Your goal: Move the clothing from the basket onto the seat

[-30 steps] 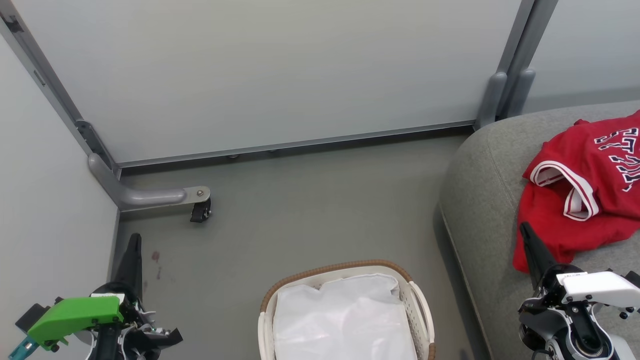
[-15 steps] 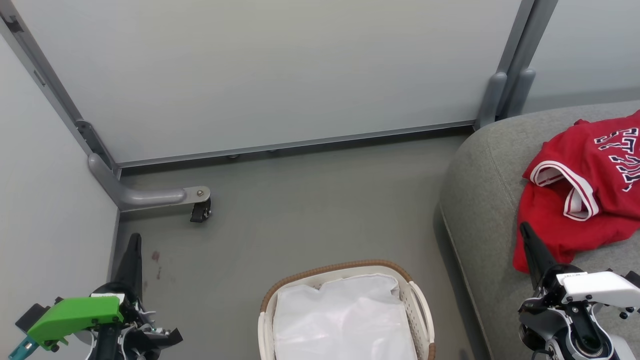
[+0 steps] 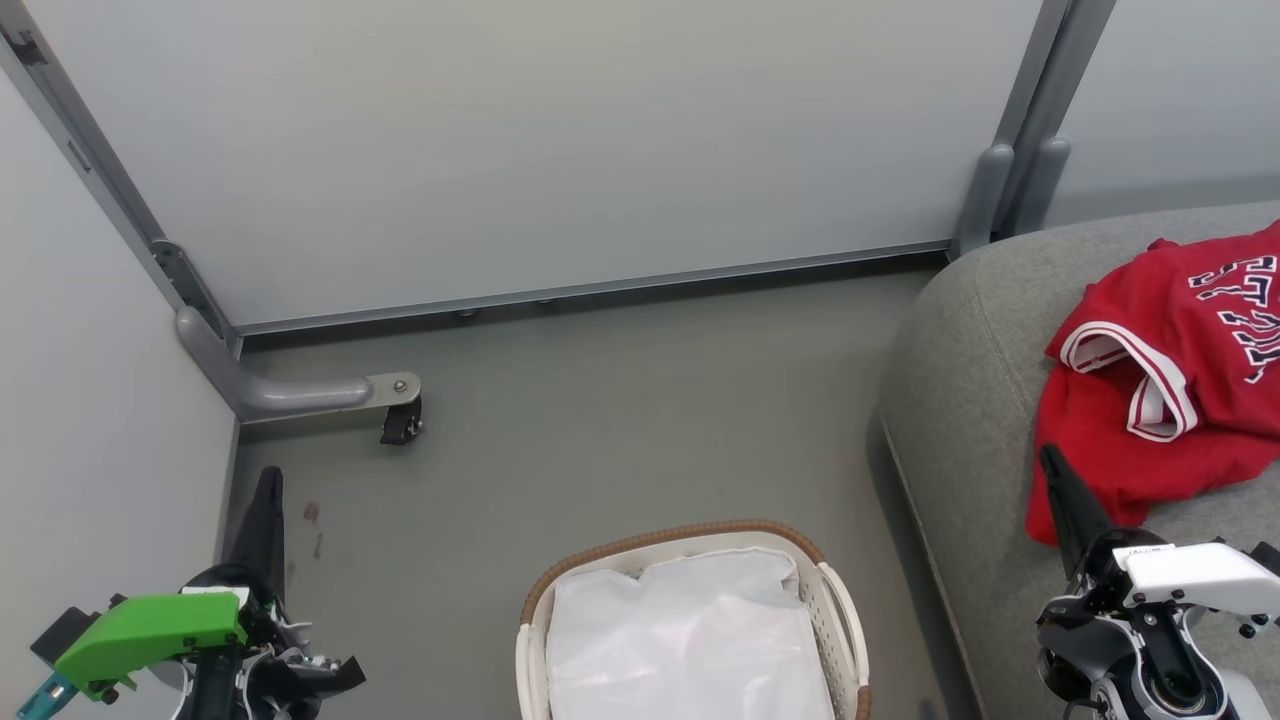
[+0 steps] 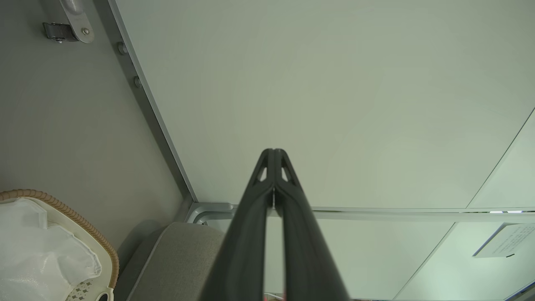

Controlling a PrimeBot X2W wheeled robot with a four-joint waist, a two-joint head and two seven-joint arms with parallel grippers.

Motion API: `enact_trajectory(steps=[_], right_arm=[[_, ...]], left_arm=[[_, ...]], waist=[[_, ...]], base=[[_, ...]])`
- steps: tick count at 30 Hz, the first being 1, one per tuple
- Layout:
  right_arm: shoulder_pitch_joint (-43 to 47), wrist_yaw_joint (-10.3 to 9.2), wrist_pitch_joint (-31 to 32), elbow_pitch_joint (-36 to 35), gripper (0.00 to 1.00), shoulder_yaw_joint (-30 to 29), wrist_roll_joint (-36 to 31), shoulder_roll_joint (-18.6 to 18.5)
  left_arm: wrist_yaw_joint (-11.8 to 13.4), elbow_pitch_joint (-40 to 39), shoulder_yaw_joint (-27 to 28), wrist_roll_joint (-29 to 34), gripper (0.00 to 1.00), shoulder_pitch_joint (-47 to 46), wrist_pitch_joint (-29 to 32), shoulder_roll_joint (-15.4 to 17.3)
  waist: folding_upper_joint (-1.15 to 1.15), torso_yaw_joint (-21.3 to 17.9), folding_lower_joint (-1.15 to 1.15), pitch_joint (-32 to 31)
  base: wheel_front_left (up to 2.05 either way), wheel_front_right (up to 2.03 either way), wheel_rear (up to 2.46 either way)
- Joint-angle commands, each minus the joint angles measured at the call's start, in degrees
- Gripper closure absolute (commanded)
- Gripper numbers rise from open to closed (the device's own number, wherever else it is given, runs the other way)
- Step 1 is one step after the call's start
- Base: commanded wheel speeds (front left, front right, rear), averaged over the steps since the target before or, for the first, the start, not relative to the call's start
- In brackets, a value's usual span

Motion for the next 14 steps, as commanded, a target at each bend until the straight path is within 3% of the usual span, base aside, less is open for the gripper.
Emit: enact_trajectory(steps=[1,14], right_arm=[[0.60,-0.03,0.18,-0.18,1.00,-0.13,0.18,-0.36],[0.60,-0.03,0.19,-0.18,1.00,-0.12,0.18,-0.36]], left_arm=[[-0.22,-0.08,0.13,-0.20,1.00,-0.64,0.25,0.29],[-0.23,-0.08,0.12,-0.20,1.00,-0.64,0.25,0.29]], waist=[[0.00,0.00,0.00,0.00],[0.00,0.00,0.00,0.00]], base=[[0.00,0.00,0.00],[0.00,0.00,0.00]])
